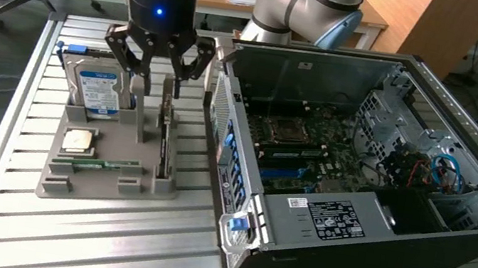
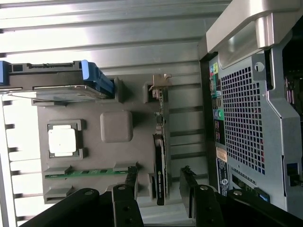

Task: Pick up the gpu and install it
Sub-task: 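Pick up the gpu and move the gpu toward the slot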

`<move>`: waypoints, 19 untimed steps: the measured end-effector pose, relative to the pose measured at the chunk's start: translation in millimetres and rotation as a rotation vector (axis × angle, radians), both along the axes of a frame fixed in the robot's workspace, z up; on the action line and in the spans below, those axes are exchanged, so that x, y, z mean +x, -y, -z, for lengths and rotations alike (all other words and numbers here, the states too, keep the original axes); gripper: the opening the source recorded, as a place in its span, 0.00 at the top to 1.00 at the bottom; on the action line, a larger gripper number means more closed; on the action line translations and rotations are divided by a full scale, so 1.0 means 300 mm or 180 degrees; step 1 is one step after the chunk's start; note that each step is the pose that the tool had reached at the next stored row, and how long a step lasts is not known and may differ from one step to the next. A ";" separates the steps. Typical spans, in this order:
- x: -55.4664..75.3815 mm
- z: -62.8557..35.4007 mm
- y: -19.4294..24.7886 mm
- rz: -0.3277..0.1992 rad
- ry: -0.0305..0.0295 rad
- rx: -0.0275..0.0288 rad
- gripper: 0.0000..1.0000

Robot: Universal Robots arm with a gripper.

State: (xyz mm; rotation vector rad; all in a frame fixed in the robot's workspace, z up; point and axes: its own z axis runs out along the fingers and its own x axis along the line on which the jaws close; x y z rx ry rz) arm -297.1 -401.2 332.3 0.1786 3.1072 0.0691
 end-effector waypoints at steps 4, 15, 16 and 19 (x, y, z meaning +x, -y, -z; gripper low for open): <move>0.000 0.008 0.000 0.0000 0.0001 -0.0001 0.51; 0.000 0.034 0.000 0.0000 0.0003 -0.0001 0.51; 0.000 0.037 0.000 0.0000 0.0004 -0.0001 0.51; 0.000 0.046 0.000 0.0000 0.0005 -0.0001 0.51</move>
